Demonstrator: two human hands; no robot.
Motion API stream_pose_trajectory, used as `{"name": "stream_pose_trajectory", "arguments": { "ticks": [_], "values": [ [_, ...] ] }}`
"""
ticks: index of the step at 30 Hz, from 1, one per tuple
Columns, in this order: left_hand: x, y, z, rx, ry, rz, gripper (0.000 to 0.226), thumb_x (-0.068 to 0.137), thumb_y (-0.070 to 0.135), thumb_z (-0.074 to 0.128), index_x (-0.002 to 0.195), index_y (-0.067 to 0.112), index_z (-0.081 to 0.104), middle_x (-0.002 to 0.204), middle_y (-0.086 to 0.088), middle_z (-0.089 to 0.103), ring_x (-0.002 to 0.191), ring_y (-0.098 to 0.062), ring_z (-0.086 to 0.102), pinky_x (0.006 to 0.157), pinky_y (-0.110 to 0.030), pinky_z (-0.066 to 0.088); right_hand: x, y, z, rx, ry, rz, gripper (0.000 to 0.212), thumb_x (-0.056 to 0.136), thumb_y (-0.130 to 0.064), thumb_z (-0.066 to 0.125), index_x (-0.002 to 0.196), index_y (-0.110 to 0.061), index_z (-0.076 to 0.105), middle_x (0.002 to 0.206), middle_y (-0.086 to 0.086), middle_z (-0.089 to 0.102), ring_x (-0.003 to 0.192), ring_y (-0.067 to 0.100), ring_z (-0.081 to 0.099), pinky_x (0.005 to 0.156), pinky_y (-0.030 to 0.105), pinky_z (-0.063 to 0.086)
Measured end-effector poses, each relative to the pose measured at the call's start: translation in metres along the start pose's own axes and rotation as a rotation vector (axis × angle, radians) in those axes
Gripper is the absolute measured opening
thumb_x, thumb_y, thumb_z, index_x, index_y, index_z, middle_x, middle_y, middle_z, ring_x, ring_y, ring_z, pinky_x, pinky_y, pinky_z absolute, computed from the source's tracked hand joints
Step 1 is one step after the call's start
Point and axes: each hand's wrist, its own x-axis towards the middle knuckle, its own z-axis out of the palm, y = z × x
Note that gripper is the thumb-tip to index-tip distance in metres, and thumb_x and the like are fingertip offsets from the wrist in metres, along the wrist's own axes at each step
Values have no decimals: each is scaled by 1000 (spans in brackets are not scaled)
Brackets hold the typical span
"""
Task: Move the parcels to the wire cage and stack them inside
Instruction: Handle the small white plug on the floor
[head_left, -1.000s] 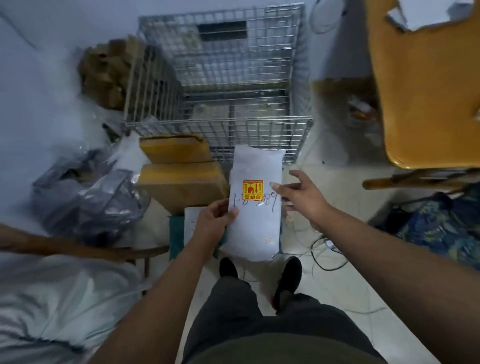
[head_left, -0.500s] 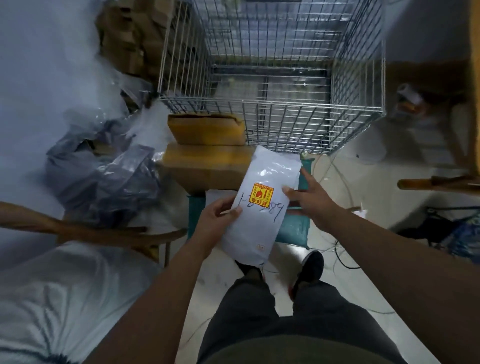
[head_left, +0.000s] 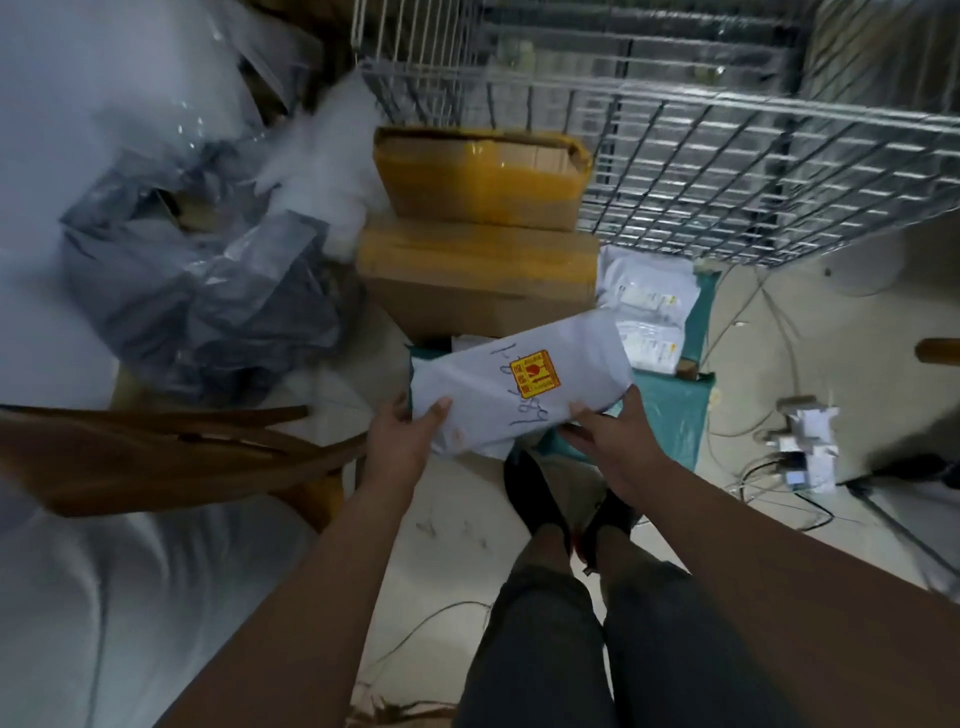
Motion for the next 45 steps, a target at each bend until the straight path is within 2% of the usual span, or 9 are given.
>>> {"name": "stream_pose_trajectory", "arguments": {
  "ticks": [2,9,15,19,25,31,37,41,45],
  "values": [
    [26,-16,4,16,22,1,34,92,29,79,123,22,70,105,12,74,103,-16,72,69,-18,58,28,20,8,-16,-10,35,56,98,6,65,136,-20,33,120,6,62,96,23,73,65,27,63],
    [135,-83,30,228,114,-22,51,94,20,76,140,6,59,139,-13,63,127,-35,58,106,-45,52,142,85,23,-372,111,54,57,87,-7,83,135,0,55,130,21,67,122,43,64,101,62,54],
    [229,-127,53,364,119,18,51,95,18,75,141,8,57,142,-14,59,128,-36,56,105,-41,48,222,123,27,-585,122,140,45,80,-24,91,114,-4,70,112,14,73,98,34,71,86,50,62],
    [279,-149,69,423,155,71,40,96,17,73,133,9,61,132,-13,66,120,-34,61,90,-30,44,266,151,25,-486,121,195,17,86,-14,85,92,-11,69,82,0,67,67,12,60,39,14,47],
    [315,-174,88,438,171,107,36,94,15,70,129,10,63,124,-14,70,113,-36,66,87,-31,45,302,176,28,-253,144,237,19,98,-21,72,112,-10,64,113,14,71,103,35,71,78,39,62],
    [326,-187,92,445,157,82,30,96,13,66,126,11,62,124,-14,69,114,-36,64,89,-28,43,317,187,22,-273,148,182,14,97,-24,75,93,-20,62,91,-2,67,77,15,68,49,23,58],
    [295,-172,95,476,190,92,55,90,13,76,139,2,52,134,-23,59,123,-38,59,102,-38,49,302,173,12,-454,125,166,37,97,-30,73,127,-11,60,123,11,69,110,33,69,66,32,58],
    [251,-155,104,459,160,90,67,90,12,77,149,5,48,140,-21,52,128,-32,53,113,-42,44,270,148,0,-560,128,158,53,94,-33,76,138,-10,56,130,15,66,118,35,66,100,53,56],
    [193,-129,124,330,13,84,47,93,10,74,138,12,61,132,-8,61,120,-21,58,110,-36,46,222,115,-20,-440,103,183,57,90,-27,80,139,-14,55,125,18,65,105,33,69,92,49,61]
  ]
}}
